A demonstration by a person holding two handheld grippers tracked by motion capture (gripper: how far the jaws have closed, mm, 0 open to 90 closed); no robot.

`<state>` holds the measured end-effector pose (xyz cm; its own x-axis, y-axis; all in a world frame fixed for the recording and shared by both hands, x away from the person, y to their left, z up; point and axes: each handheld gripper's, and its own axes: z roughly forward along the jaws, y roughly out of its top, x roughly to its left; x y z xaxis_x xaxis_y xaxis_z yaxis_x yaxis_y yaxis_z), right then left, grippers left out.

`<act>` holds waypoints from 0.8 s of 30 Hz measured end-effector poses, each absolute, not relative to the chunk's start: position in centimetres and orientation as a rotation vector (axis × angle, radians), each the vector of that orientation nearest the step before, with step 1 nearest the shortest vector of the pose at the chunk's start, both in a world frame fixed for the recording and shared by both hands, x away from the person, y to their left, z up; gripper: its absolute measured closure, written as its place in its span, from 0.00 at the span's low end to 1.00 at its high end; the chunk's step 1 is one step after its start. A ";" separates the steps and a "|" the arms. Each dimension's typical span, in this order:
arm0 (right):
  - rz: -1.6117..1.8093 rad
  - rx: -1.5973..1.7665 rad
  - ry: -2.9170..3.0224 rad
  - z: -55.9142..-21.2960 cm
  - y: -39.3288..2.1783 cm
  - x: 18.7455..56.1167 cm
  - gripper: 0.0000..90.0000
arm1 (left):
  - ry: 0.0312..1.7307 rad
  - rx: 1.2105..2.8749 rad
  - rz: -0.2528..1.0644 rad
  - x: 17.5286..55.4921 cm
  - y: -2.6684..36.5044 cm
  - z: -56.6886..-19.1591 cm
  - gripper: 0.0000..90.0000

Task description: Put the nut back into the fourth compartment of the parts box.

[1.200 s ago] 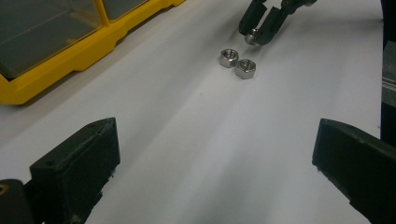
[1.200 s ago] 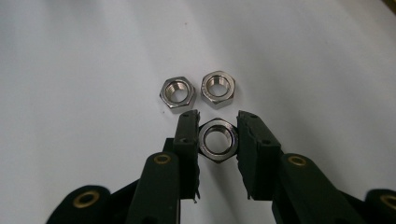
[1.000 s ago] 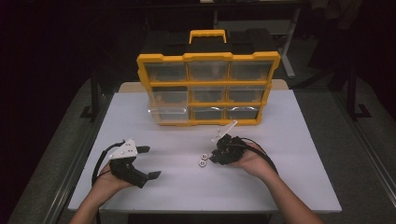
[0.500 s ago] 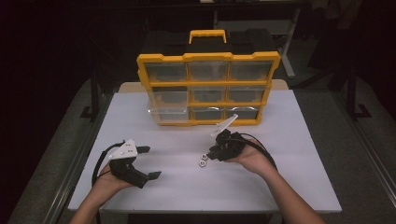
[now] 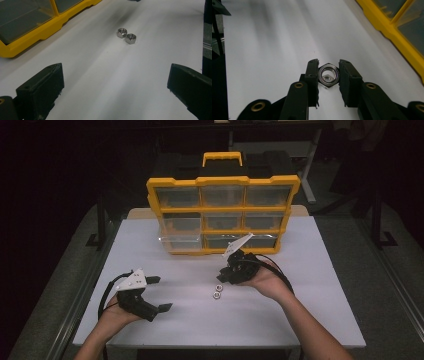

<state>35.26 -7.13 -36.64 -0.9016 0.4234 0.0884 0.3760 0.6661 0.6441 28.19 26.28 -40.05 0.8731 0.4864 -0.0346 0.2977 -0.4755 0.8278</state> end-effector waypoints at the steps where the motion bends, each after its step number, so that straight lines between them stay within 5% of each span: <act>1: 1.068 0.675 2.802 -36.4 -7.1 35.3 0.77 | 0.567 2.101 0.255 28.2 26.3 -40.0 0.01; 24: 1.178 0.604 2.761 -31.4 -6.1 37.2 0.76 | 0.559 2.099 0.262 28.2 26.3 -40.0 0.01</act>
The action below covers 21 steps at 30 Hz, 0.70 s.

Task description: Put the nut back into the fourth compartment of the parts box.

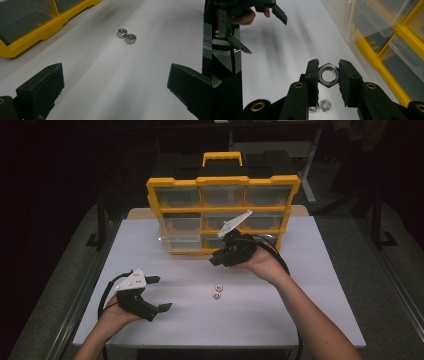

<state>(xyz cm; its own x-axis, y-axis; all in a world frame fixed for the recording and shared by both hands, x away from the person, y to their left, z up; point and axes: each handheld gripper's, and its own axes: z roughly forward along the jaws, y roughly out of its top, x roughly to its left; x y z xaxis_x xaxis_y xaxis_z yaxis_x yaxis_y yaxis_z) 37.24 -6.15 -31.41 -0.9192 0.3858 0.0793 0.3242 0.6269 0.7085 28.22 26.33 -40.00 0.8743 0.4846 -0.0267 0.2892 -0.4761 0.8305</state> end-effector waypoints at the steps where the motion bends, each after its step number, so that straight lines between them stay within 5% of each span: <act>1: 1.186 0.611 2.760 -31.2 -6.1 37.3 0.76 | 0.558 2.099 0.263 28.2 26.3 -40.0 0.01; 21: 1.204 0.577 2.715 -27.1 -5.0 38.9 0.76 | 0.555 2.096 0.260 28.2 26.2 -40.0 0.01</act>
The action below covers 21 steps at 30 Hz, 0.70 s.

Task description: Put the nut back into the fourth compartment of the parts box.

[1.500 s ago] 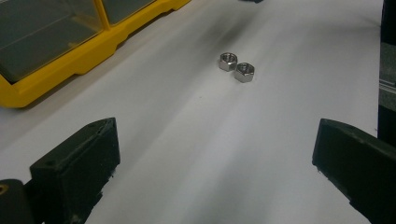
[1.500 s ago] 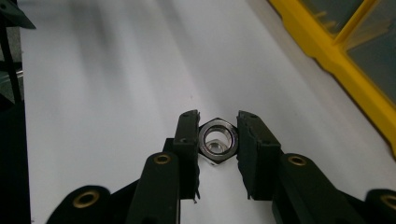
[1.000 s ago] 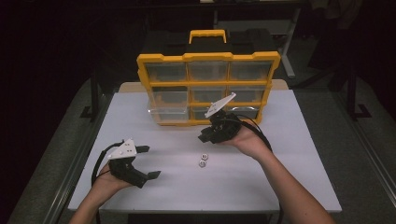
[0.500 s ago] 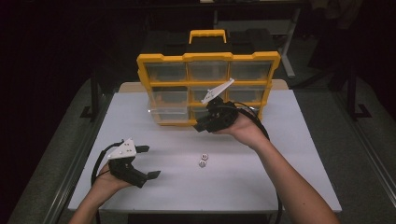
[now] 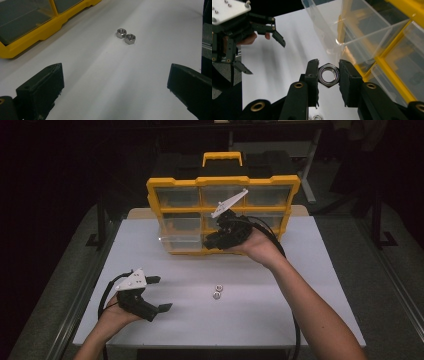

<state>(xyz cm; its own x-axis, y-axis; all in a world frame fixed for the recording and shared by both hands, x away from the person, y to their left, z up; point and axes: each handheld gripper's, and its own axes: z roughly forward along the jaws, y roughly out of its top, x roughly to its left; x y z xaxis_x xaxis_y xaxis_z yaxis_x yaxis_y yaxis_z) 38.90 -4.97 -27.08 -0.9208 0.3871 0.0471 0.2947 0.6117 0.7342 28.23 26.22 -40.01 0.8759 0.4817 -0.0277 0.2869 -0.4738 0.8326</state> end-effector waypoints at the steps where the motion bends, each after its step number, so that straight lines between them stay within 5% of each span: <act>1: 1.207 0.585 2.716 -26.9 -4.9 39.0 0.76 | 0.555 2.096 0.260 28.2 26.2 -40.0 0.01; 21: 1.233 0.559 2.662 -24.3 -2.6 41.2 0.76 | 0.550 2.099 0.258 28.2 26.3 -40.0 0.01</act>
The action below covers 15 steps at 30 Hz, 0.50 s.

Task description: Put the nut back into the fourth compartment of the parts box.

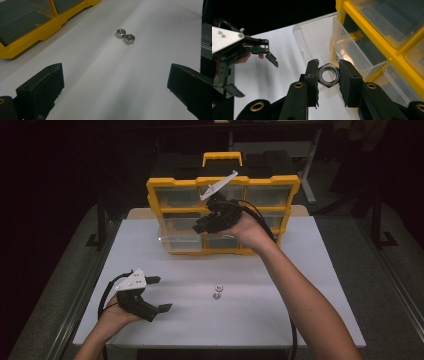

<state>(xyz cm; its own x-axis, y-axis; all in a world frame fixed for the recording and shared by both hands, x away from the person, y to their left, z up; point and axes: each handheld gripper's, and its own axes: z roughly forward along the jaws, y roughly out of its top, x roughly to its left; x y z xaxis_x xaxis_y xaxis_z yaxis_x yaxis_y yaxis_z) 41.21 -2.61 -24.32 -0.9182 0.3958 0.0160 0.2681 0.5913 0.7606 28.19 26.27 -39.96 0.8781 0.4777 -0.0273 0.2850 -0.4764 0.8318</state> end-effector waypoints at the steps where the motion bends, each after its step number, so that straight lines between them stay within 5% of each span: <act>1: 1.230 0.589 2.666 -24.2 -2.4 41.2 0.76 | 0.551 2.099 0.258 28.2 26.3 -39.9 0.01; 15: 1.156 0.606 2.708 -25.2 -0.2 42.6 0.76 | 0.548 2.099 0.259 28.1 26.3 -39.9 0.01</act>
<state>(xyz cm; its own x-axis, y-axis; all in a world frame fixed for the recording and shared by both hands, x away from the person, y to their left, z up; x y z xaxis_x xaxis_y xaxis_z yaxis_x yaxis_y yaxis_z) 42.59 -0.21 -25.23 -0.9100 0.4133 0.0324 0.3093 0.6249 0.7168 28.14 26.34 -39.88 0.8788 0.4765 -0.0251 0.2826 -0.4774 0.8320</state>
